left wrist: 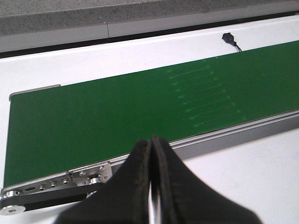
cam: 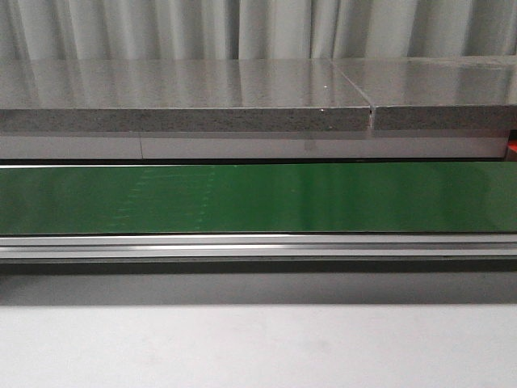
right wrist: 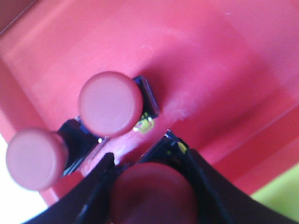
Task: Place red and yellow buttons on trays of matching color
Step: 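Carry the red button with the right gripper into the red tray and release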
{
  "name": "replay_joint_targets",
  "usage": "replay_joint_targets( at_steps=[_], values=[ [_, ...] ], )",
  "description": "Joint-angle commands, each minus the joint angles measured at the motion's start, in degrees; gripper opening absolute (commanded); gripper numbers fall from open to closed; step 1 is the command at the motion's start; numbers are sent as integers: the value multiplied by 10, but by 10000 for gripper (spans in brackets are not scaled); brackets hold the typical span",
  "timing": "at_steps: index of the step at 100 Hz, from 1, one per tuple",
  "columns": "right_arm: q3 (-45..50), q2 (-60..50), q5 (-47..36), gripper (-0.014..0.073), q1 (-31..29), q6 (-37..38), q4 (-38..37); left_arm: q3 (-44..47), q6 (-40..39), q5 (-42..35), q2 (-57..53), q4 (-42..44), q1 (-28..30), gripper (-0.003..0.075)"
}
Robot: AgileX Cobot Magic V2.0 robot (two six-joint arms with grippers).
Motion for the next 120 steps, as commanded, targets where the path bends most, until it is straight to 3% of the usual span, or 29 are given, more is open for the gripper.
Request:
replay_joint_targets(
  at_steps=[1,30,37,46,57,109,120],
  values=[
    [-15,-24,-35,120,-3,1,6,-15,2,-37,2,-12,-4,-21],
    [-15,-10,-32,153,-3,1,15,-15,2,-37,2,-12,-4,-21],
    [-15,-10,-32,239,-3,0,16,-15,2,-37,2,-12,-4,-21],
    [-15,-10,-32,433,-3,0,18,-15,2,-37,2,-12,-4,-21],
    [-15,-10,-31,545,-3,0,20,-15,2,-37,2,-12,-4,-21],
    [-15,-109,22,539,8,-43,19,-15,2,-37,2,-12,-4,-21],
    [-15,-150,26,444,23,-61,17,-15,2,-37,2,-12,-4,-21]
  ],
)
